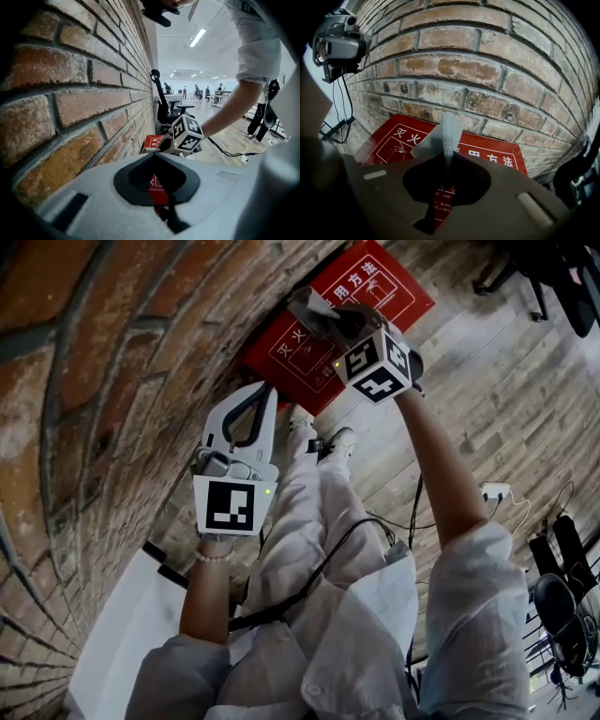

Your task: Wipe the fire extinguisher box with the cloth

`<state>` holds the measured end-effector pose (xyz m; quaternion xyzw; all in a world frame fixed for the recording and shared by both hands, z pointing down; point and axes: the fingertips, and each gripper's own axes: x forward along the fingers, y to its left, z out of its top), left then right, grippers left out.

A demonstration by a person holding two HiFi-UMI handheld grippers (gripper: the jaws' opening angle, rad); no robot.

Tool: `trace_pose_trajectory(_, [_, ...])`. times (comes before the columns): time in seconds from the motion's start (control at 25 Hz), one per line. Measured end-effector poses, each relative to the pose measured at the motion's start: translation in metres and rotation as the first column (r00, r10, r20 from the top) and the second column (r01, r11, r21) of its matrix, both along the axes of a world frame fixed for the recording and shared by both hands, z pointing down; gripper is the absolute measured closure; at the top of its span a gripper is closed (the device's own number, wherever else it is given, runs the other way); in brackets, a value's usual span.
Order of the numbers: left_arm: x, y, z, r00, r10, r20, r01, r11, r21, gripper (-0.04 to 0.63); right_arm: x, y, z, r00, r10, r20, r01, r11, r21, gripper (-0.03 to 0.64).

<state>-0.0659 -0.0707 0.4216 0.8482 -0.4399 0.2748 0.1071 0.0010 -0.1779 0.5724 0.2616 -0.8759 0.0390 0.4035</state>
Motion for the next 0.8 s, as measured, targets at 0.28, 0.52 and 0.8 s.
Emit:
trace_pose_trajectory(0.28, [0.002, 0.0, 0.002, 1.0, 0.005, -0.005, -0.005, 1.0, -0.004, 0.597, 0.02, -0.024, -0.001, 0.999, 0.04, -0.024, -0.039, 0.999, 0.033, 0.597])
trace_pose_trajectory(0.52, [0.004, -0.001, 0.002, 1.0, 0.011, -0.011, -0.011, 1.0, -0.004, 0.597, 0.039, -0.048, -0.001, 0.994, 0.099, -0.038, -0.097, 0.994, 0.054, 0.597])
trace_pose_trajectory(0.8, [0.002, 0.0, 0.007, 1.0, 0.012, -0.003, -0.012, 1.0, -0.017, 0.597, 0.064, -0.074, 0.0, 0.986, 0.15, -0.073, -0.144, 0.986, 0.08, 0.597])
